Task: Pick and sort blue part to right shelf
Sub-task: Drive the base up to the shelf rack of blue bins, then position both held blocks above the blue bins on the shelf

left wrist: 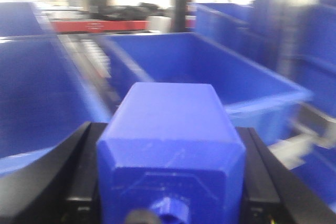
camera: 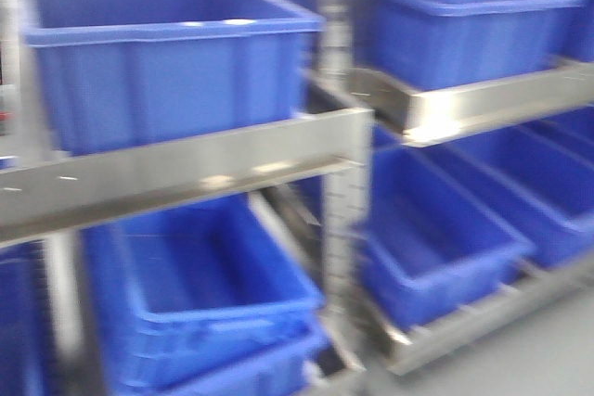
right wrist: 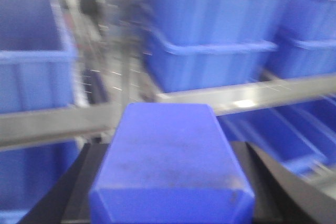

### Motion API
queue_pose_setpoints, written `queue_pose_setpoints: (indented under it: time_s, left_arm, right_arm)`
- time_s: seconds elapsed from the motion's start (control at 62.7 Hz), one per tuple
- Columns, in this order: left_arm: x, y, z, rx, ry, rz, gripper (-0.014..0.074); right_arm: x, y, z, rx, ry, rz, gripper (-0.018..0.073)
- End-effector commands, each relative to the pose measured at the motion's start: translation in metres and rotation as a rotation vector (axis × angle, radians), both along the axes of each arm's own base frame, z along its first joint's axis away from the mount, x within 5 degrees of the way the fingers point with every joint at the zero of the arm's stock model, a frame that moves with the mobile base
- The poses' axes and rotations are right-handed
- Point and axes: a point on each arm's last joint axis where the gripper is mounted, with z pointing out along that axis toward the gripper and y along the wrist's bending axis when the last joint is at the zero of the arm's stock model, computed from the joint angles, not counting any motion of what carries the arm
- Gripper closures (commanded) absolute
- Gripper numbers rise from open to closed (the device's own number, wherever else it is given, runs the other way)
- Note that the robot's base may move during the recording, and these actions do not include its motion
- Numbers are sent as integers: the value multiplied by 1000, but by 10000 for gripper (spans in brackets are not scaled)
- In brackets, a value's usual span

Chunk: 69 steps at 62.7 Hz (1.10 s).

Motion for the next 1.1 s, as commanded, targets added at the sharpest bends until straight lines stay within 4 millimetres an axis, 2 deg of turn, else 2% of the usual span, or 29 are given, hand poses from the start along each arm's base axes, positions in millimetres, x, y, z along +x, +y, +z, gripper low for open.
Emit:
queue_pose_setpoints:
  time_s: [0.0,1.085]
  left_arm:
    - [-2,0,18,-15,-107,-2,262]
    - [-2,0,18,-15,-107,-2,262]
  right_arm:
    - [-1,0,18,-13,-119,3,104]
    - [-1,0,18,-13,-119,3,104]
